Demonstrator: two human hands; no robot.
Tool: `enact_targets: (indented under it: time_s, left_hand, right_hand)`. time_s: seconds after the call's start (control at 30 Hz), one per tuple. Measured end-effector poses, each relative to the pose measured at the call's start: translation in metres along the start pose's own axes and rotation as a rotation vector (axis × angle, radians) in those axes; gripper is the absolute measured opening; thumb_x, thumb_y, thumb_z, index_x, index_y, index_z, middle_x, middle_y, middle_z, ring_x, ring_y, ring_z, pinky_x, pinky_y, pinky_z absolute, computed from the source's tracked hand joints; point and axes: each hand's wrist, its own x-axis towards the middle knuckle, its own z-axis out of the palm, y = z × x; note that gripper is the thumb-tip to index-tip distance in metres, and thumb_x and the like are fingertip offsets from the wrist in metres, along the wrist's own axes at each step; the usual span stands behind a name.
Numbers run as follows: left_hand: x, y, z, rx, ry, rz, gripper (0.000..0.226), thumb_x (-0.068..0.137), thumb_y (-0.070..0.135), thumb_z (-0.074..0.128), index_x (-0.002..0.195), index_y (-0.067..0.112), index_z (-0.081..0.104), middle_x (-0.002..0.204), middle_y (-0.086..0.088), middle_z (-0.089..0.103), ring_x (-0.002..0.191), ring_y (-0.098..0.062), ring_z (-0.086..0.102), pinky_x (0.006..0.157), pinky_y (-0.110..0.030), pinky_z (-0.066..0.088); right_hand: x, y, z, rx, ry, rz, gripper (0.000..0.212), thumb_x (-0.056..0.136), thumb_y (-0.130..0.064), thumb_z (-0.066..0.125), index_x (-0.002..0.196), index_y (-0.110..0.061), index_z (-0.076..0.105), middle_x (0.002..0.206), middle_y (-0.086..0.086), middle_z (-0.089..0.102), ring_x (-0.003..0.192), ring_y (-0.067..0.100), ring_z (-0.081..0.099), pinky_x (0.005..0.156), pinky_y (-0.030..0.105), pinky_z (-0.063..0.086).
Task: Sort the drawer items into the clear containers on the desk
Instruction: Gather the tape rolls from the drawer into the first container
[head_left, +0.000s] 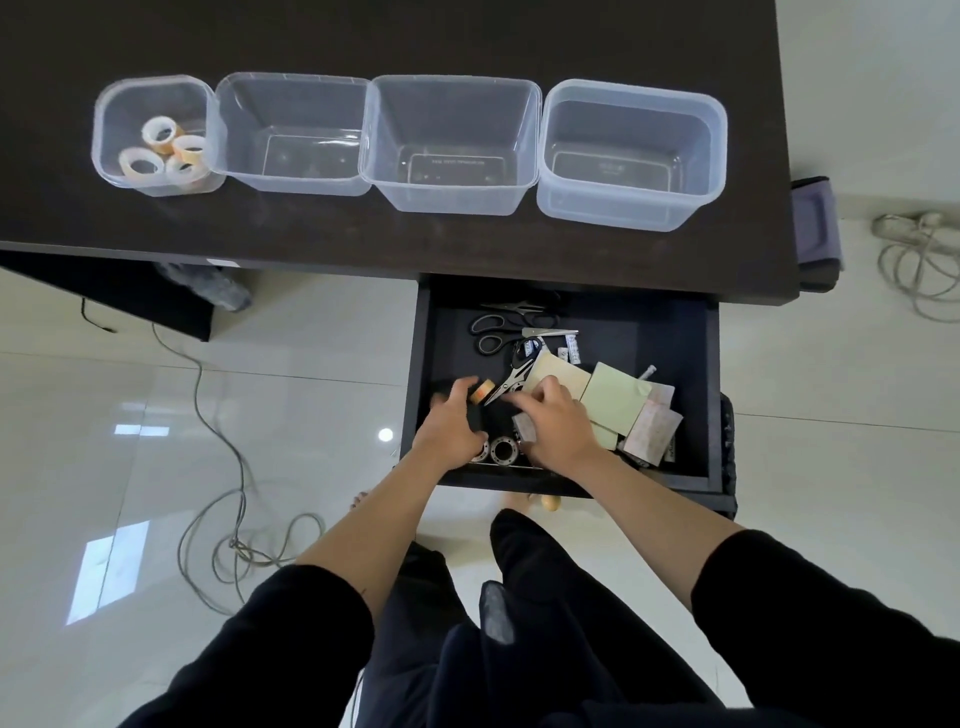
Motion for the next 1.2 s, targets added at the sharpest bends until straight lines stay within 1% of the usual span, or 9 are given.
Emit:
enact_targets:
  time_s: [0.07, 0.17, 0.33, 0.43, 0.57, 0.77, 0.87, 1.03, 1.2]
  left_hand:
    - [0.005, -0.001, 0.000, 0.041, -0.053, -0.001, 0.061, 0.082, 0.013, 0.066, 0.133, 0.031, 0.038, 0.121, -0.012, 0.043, 0.093, -0.028, 0.060, 0.092, -0.039, 0.051]
    - [0.010, -0.004, 0.002, 0.088, -0.085, 0.018, 0.041, 0.082, 0.011, 0.065, 0.119, 0.028, 0.055, 0.124, -0.010, 0.042, 0.096, -0.027, 0.060, 0.095, -0.032, 0.048]
    - [0.012, -0.006, 0.005, 0.184, -0.111, 0.004, 0.025, 0.080, 0.014, 0.069, 0.104, 0.024, 0.067, 0.119, -0.007, 0.048, 0.095, -0.023, 0.059, 0.089, -0.027, 0.048]
    - [0.011, -0.003, 0.005, 0.269, -0.131, -0.010, 0.027, 0.078, 0.011, 0.069, 0.103, 0.020, 0.067, 0.116, -0.007, 0.056, 0.095, -0.022, 0.060, 0.085, -0.030, 0.051]
    - [0.008, 0.001, 0.002, 0.293, -0.111, 0.025, 0.030, 0.078, 0.008, 0.065, 0.104, 0.021, 0.058, 0.111, -0.008, 0.056, 0.086, -0.023, 0.058, 0.073, -0.032, 0.050]
    - [0.004, 0.002, 0.000, 0.383, -0.138, 0.137, 0.059, 0.082, 0.013, 0.062, 0.133, 0.036, 0.043, 0.124, -0.007, 0.047, 0.101, -0.028, 0.059, 0.079, -0.038, 0.054]
    - [0.005, 0.004, 0.000, 0.455, -0.160, 0.127, 0.056, 0.084, 0.015, 0.061, 0.134, 0.035, 0.044, 0.126, -0.007, 0.047, 0.103, -0.028, 0.058, 0.079, -0.037, 0.054]
    - [0.003, 0.006, -0.001, 0.455, -0.116, 0.037, 0.047, 0.083, 0.014, 0.062, 0.128, 0.016, 0.048, 0.121, -0.010, 0.056, 0.105, -0.030, 0.059, 0.077, -0.036, 0.051]
    - [0.003, 0.010, -0.002, 0.434, -0.139, -0.009, 0.040, 0.083, 0.008, 0.061, 0.122, 0.014, 0.054, 0.113, -0.010, 0.062, 0.099, -0.028, 0.062, 0.078, -0.035, 0.053]
  right_hand:
    - [0.003, -0.003, 0.000, 0.000, -0.010, 0.048, 0.064, 0.072, -0.028, 0.074, 0.132, -0.028, 0.050, 0.111, 0.006, 0.039, 0.104, 0.026, 0.043, 0.087, 0.036, 0.040]
    - [0.007, -0.007, 0.003, 0.020, -0.003, 0.103, 0.066, 0.070, -0.045, 0.077, 0.126, -0.023, 0.051, 0.115, 0.007, 0.039, 0.109, 0.026, 0.042, 0.092, 0.039, 0.041]
    - [0.012, -0.011, 0.012, -0.058, 0.012, 0.083, 0.067, 0.067, -0.039, 0.081, 0.121, -0.015, 0.049, 0.117, 0.009, 0.041, 0.108, 0.028, 0.044, 0.088, 0.037, 0.044]
    - [0.015, -0.012, 0.013, -0.113, 0.013, 0.079, 0.067, 0.064, -0.034, 0.084, 0.117, -0.012, 0.048, 0.116, 0.010, 0.041, 0.104, 0.027, 0.046, 0.083, 0.035, 0.044]
    - [0.018, -0.011, 0.013, -0.111, 0.045, 0.104, 0.072, 0.061, -0.033, 0.086, 0.117, -0.009, 0.047, 0.117, 0.012, 0.042, 0.100, 0.028, 0.049, 0.084, 0.034, 0.047]
    - [0.020, -0.012, 0.017, -0.147, 0.037, 0.117, 0.069, 0.062, -0.024, 0.083, 0.118, -0.008, 0.047, 0.115, 0.015, 0.044, 0.097, 0.030, 0.050, 0.081, 0.035, 0.046]
    - [0.022, -0.012, 0.019, -0.137, 0.046, 0.141, 0.070, 0.062, -0.023, 0.084, 0.119, -0.009, 0.045, 0.116, 0.014, 0.042, 0.098, 0.028, 0.049, 0.083, 0.034, 0.046]
    - [0.023, -0.010, 0.019, -0.165, 0.064, 0.140, 0.063, 0.064, -0.019, 0.083, 0.114, -0.009, 0.046, 0.113, 0.014, 0.044, 0.094, 0.027, 0.051, 0.080, 0.033, 0.047]
    - [0.026, -0.013, 0.018, -0.224, 0.031, 0.117, 0.059, 0.064, -0.018, 0.083, 0.111, -0.007, 0.048, 0.114, 0.016, 0.045, 0.094, 0.028, 0.051, 0.080, 0.034, 0.046]
